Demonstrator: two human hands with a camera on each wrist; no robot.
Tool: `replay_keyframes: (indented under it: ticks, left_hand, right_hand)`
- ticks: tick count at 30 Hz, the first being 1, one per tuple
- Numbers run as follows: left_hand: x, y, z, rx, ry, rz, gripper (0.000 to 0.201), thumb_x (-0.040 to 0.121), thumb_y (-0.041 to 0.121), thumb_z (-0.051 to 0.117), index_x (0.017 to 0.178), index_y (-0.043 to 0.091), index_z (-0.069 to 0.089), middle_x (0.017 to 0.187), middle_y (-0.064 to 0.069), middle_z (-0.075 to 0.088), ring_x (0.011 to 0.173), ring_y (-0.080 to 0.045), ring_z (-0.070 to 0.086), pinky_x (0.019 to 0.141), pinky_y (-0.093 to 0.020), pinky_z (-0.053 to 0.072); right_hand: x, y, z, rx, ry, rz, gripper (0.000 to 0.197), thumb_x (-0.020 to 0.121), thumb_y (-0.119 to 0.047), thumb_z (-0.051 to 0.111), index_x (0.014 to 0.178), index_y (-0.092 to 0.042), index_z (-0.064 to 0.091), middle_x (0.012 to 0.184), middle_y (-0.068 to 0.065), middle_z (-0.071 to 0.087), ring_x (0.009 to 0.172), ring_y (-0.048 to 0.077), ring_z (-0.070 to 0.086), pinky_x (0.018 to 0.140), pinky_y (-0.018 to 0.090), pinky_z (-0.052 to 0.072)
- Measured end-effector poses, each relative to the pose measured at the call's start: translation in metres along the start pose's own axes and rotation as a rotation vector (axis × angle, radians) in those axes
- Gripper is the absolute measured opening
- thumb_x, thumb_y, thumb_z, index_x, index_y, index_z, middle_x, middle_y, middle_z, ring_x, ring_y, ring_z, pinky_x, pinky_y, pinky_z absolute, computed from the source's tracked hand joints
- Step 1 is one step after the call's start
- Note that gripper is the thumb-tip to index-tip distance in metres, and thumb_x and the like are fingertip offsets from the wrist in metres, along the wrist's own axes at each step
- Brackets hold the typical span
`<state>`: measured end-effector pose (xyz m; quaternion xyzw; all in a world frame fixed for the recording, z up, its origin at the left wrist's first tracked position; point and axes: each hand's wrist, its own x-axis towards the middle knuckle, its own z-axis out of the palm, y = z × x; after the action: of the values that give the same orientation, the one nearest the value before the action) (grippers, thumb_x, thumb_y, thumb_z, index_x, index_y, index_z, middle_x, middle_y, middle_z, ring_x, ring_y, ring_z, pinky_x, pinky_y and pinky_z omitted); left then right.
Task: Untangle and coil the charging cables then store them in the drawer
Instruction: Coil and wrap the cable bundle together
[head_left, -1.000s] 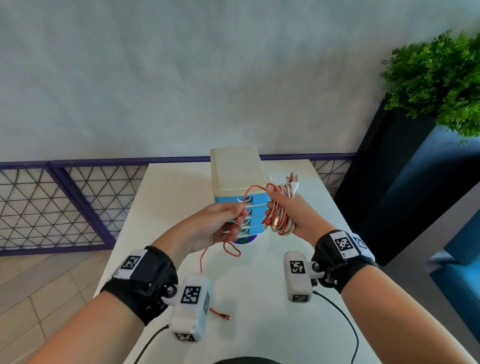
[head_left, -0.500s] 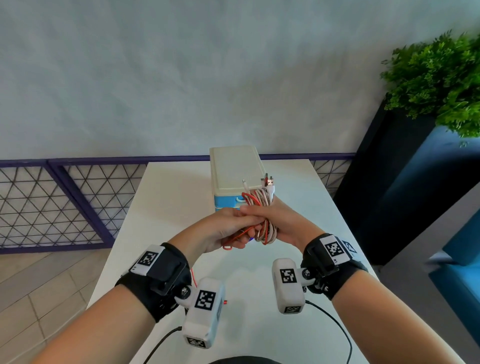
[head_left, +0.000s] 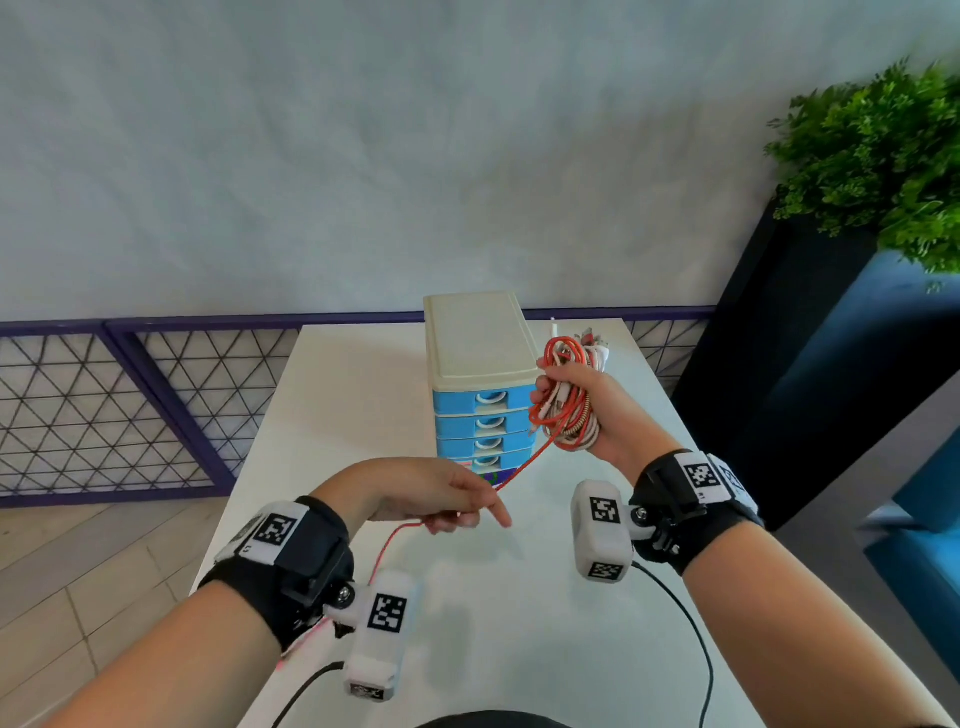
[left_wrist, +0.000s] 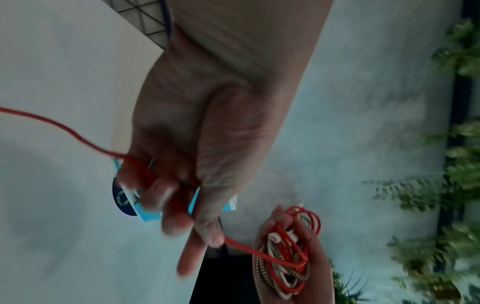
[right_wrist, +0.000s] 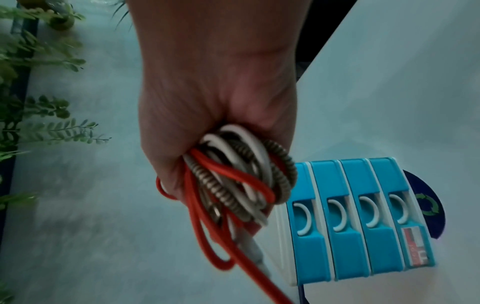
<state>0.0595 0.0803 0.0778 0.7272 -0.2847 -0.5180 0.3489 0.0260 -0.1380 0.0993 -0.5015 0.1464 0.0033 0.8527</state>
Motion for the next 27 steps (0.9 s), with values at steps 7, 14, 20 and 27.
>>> replay_keyframes:
  ticks: [7, 14, 20, 27]
  left_hand:
    - [0.020, 0.017, -0.008, 0.196, 0.787, 0.198, 0.008, 0.079, 0.024, 0.074, 0.076, 0.022, 0.067, 0.070, 0.012, 0.061, 0.066, -0.006, 0.053, 0.058, -0.017, 0.037]
    - [0.027, 0.029, 0.001, 0.196, 0.919, 0.335, 0.013, 0.076, 0.023, 0.075, 0.075, 0.018, 0.063, 0.066, 0.012, 0.060, 0.059, 0.004, 0.055, 0.053, -0.006, 0.038]
    - [0.023, 0.026, -0.002, 0.206, 0.881, 0.223, 0.020, 0.080, 0.031, 0.070, 0.073, 0.015, 0.060, 0.065, 0.006, 0.056, 0.063, -0.010, 0.051, 0.053, -0.015, 0.036]
    - [-0.001, 0.019, -0.016, -0.720, 0.528, 0.045, 0.033, 0.098, 0.036, 0.044, 0.070, 0.019, 0.047, 0.049, 0.008, 0.028, 0.038, -0.008, 0.024, 0.041, -0.017, 0.029]
  right_hand:
    - [-0.012, -0.002, 0.006, -0.486, -0.055, 0.074, 0.012, 0.081, -0.005, 0.068, 0.090, 0.003, 0.069, 0.082, 0.015, 0.071, 0.069, 0.022, 0.068, 0.066, 0.030, 0.057]
    - [-0.016, 0.012, 0.015, -0.428, -0.197, 0.216, 0.023, 0.088, -0.006, 0.060, 0.108, 0.004, 0.063, 0.094, 0.026, 0.069, 0.078, 0.032, 0.071, 0.058, 0.032, 0.057]
    - [-0.017, 0.015, 0.011, -0.457, -0.230, 0.196, 0.008, 0.089, -0.006, 0.060, 0.094, -0.001, 0.064, 0.083, 0.017, 0.068, 0.070, 0.024, 0.069, 0.058, 0.033, 0.057]
    - [-0.016, 0.008, -0.012, -0.372, 0.069, 0.072, 0.006, 0.088, -0.004, 0.060, 0.093, -0.003, 0.057, 0.072, 0.010, 0.063, 0.057, 0.016, 0.066, 0.054, 0.028, 0.057]
